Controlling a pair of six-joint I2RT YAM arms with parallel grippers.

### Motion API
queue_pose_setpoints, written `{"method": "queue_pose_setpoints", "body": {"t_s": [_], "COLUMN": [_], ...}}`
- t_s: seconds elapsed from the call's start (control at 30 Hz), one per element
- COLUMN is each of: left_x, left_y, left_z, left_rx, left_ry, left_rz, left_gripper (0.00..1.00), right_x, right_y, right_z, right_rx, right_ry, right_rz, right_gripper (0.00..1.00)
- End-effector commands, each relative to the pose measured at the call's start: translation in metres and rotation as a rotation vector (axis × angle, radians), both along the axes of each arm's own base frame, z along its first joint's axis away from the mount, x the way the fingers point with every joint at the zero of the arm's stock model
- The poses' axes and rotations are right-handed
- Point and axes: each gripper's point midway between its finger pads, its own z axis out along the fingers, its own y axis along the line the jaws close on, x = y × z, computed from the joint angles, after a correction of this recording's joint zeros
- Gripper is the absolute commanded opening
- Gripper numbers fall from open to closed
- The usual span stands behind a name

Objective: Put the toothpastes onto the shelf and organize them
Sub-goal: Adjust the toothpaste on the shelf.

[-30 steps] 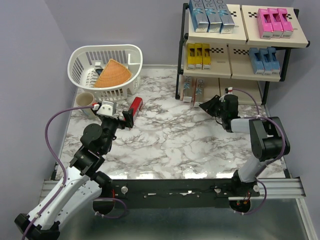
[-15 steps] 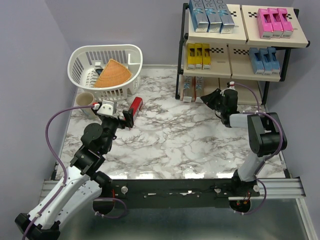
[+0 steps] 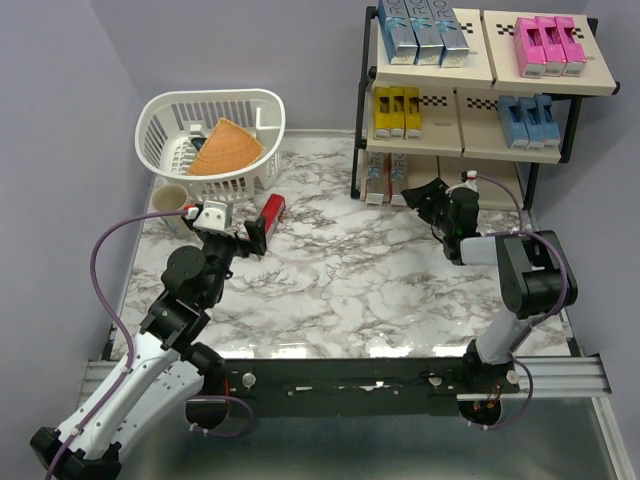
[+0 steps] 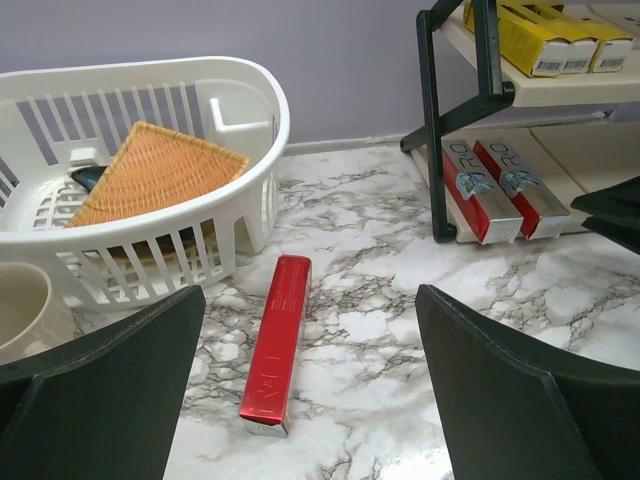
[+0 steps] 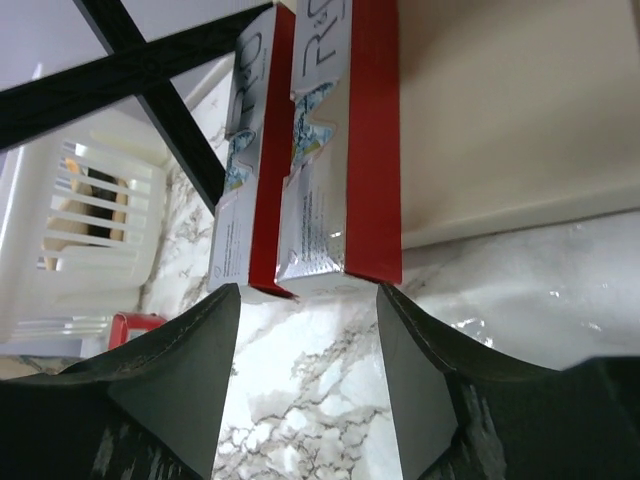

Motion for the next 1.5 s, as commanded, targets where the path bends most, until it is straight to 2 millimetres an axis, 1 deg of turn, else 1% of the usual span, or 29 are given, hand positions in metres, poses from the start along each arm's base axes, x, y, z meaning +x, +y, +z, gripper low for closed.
{"method": "queue_pose_setpoints", "body": {"t_s": [0.0, 0.03, 0.07, 0.1, 0.17, 0.2, 0.23, 0.37, 0.5, 0.57, 0.6, 0.63, 0.67, 0.7, 0.77, 0.8, 0.87, 0.93, 1.03, 1.17, 1.27, 1.33, 1.47], "left_x": [-0.001, -0.001, -0.001, -0.002, -0.001, -0.002, -0.002, -0.001, 0.000, 0.000, 0.000, 0.000, 0.000, 0.000, 0.001, 0.001, 0.001, 0.001, 0.001, 0.001, 0.001, 0.001, 0.001], "left_y": [-0.003, -0.002, -0.002, -0.002, -0.001, -0.001, -0.001, -0.002, -0.002, -0.002, -0.003, -0.002, -0.003, -0.003, -0.003, -0.003, -0.003, -0.003, -0.003, -0.003, -0.003, -0.003, -0.003], "left_z": [0.002, 0.003, 0.003, 0.004, 0.004, 0.004, 0.004, 0.002, 0.002, 0.001, 0.002, 0.001, 0.001, 0.001, 0.000, 0.000, 0.000, 0.000, 0.001, 0.000, 0.000, 0.001, 0.001], "left_rx": [-0.007, -0.008, -0.008, -0.008, -0.008, -0.010, -0.012, -0.010, -0.008, -0.008, -0.008, -0.007, -0.009, -0.009, -0.007, -0.008, -0.008, -0.010, -0.013, -0.013, -0.013, -0.016, -0.015], "left_ry": [0.001, -0.001, -0.003, -0.004, -0.004, -0.005, -0.005, 0.000, 0.003, 0.003, 0.003, 0.004, 0.005, 0.006, 0.007, 0.011, 0.009, 0.010, 0.009, 0.010, 0.010, 0.008, 0.009], "left_rz": [-0.020, -0.017, -0.017, -0.017, -0.014, -0.017, -0.019, -0.022, -0.022, -0.024, -0.024, -0.022, -0.025, -0.025, -0.024, -0.024, -0.024, -0.025, -0.027, -0.027, -0.029, -0.029, -0.029], "left_gripper": [0.99, 0.99, 0.99, 0.99, 0.99, 0.99, 0.99, 0.99, 0.99, 0.99, 0.99, 0.99, 0.99, 0.99, 0.99, 0.99, 0.99, 0.99, 0.99, 0.99, 0.99, 0.99, 0.99], "right_x": [0.021, 0.023, 0.028, 0.029, 0.033, 0.035, 0.037, 0.042, 0.053, 0.061, 0.064, 0.066, 0.068, 0.074, 0.079, 0.084, 0.089, 0.094, 0.098, 0.099, 0.100, 0.100, 0.104], "right_y": [-0.007, -0.008, -0.009, -0.009, -0.010, -0.011, -0.013, -0.021, -0.024, -0.023, -0.023, -0.022, -0.022, -0.022, -0.024, -0.025, -0.026, -0.025, -0.023, -0.019, -0.015, -0.013, -0.006], "right_z": [0.009, 0.009, 0.020, 0.015, 0.020, 0.019, 0.013, 0.013, 0.009, 0.014, 0.012, 0.012, 0.008, 0.011, 0.008, 0.011, 0.003, 0.002, -0.003, -0.016, -0.018, -0.023, -0.022], "right_rx": [0.053, 0.057, 0.067, 0.081, 0.105, 0.129, 0.139, 0.194, 0.244, 0.259, 0.268, 0.268, 0.263, 0.260, 0.251, 0.253, 0.242, 0.239, 0.252, 0.279, 0.303, 0.313, 0.323], "right_ry": [-0.089, -0.098, -0.154, -0.157, -0.198, -0.193, -0.180, -0.212, -0.197, -0.208, -0.200, -0.198, -0.177, -0.181, -0.159, -0.162, -0.127, -0.116, -0.094, -0.072, -0.073, -0.062, -0.063], "right_rz": [-0.055, -0.059, -0.061, -0.065, -0.071, -0.086, -0.099, -0.155, -0.176, -0.169, -0.166, -0.163, -0.167, -0.169, -0.182, -0.185, -0.184, -0.185, -0.182, -0.171, -0.152, -0.141, -0.110], "right_gripper": [0.66, 0.65, 0.63, 0.61, 0.58, 0.57, 0.57, 0.54, 0.54, 0.54, 0.54, 0.55, 0.55, 0.55, 0.56, 0.56, 0.56, 0.57, 0.57, 0.55, 0.52, 0.51, 0.48]}}
